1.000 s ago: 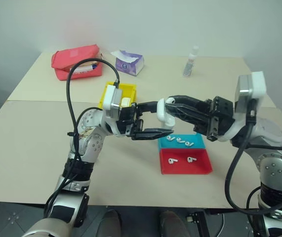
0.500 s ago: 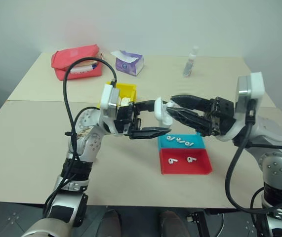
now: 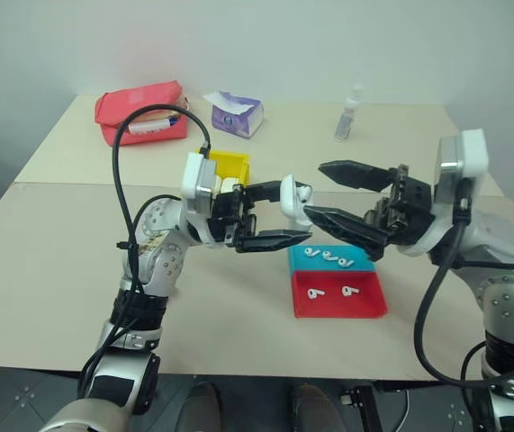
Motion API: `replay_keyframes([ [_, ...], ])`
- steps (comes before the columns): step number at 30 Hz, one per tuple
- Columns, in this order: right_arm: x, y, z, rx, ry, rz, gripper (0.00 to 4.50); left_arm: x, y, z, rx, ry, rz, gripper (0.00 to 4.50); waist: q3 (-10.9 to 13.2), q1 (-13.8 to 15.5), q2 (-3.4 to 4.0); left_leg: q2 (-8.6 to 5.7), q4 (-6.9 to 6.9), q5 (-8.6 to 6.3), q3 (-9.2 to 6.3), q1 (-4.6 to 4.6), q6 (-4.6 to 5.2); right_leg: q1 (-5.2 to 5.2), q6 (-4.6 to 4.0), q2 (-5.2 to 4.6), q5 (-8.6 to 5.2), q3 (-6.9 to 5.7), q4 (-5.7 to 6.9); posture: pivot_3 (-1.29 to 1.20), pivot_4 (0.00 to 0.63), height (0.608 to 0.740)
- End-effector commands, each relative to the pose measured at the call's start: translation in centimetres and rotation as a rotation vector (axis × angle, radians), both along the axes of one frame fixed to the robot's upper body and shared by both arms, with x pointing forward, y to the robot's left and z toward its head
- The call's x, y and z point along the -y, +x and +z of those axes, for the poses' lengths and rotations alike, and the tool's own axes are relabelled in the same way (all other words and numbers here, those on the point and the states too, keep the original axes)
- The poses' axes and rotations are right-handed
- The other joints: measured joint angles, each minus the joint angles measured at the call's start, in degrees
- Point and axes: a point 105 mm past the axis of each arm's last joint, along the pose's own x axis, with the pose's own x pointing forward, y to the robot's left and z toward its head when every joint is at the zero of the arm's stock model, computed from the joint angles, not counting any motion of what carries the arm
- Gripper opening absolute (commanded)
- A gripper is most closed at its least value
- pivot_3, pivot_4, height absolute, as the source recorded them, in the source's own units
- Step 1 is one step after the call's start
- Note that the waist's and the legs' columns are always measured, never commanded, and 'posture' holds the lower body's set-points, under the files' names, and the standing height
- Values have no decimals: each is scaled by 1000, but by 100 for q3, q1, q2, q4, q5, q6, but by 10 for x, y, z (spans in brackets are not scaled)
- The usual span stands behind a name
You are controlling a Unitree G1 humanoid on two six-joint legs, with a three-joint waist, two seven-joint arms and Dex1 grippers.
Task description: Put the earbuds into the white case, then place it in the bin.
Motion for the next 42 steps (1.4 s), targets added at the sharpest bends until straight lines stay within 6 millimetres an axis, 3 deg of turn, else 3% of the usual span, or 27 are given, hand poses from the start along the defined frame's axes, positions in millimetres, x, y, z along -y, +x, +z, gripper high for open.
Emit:
replay_keyframes([
  [1,15,3,9,33,-21,-36,4454,-1,-6,13,66,-37,1,2894,0,2,0,0,0,0,0,0,0,0,0,0,0,0,0,0,150,740],
  [4,24,20,4,25,-204,-75,4454,-4,-7,11,67,-34,8,2894,2,0,4,-1,0,0,1,0,0,0,0,0,0,1,-1,0,150,740],
  [8,30,53,-34,58,-694,-141,4454,-5,-5,9,67,-28,15,2894,4,-46,21,0,-6,2,2,9,3,-1,-2,2,-1,1,1,0,150,740],
  [11,33,76,-52,3,-899,-146,4454,-5,-3,8,71,-29,18,2894,6,-67,26,0,-8,2,4,7,3,-7,-4,2,-2,4,1,0,150,740],
  [14,31,91,-65,-47,-1050,-101,3877,-6,-2,7,78,-29,21,2894,9,-48,31,0,-5,2,5,-3,3,-13,-4,1,-2,5,-1,0,150,740],
  [17,27,96,-73,-91,-1155,-43,2891,-9,-1,7,82,-28,30,2894,10,-14,33,0,-7,2,5,-5,3,-17,-5,1,-3,2,-4,0,150,740],
  [18,26,97,-77,-107,-1199,-29,2891,-10,0,7,82,-26,33,2894,9,-6,33,0,-7,2,4,-9,3,-18,-5,1,-3,1,-6,0,150,740],
  [24,26,111,-101,-156,-1338,-34,2891,-13,0,7,87,-25,36,2894,10,16,33,0,-1,2,5,-15,3,-19,-5,-1,-3,-2,-9,0,150,740],
  [42,25,112,-128,-189,-1417,-5,2891,-10,-5,7,86,-29,49,2894,9,1,34,0,0,4,5,-12,1,-19,-5,0,-3,-1,-1,0,150,740],
])
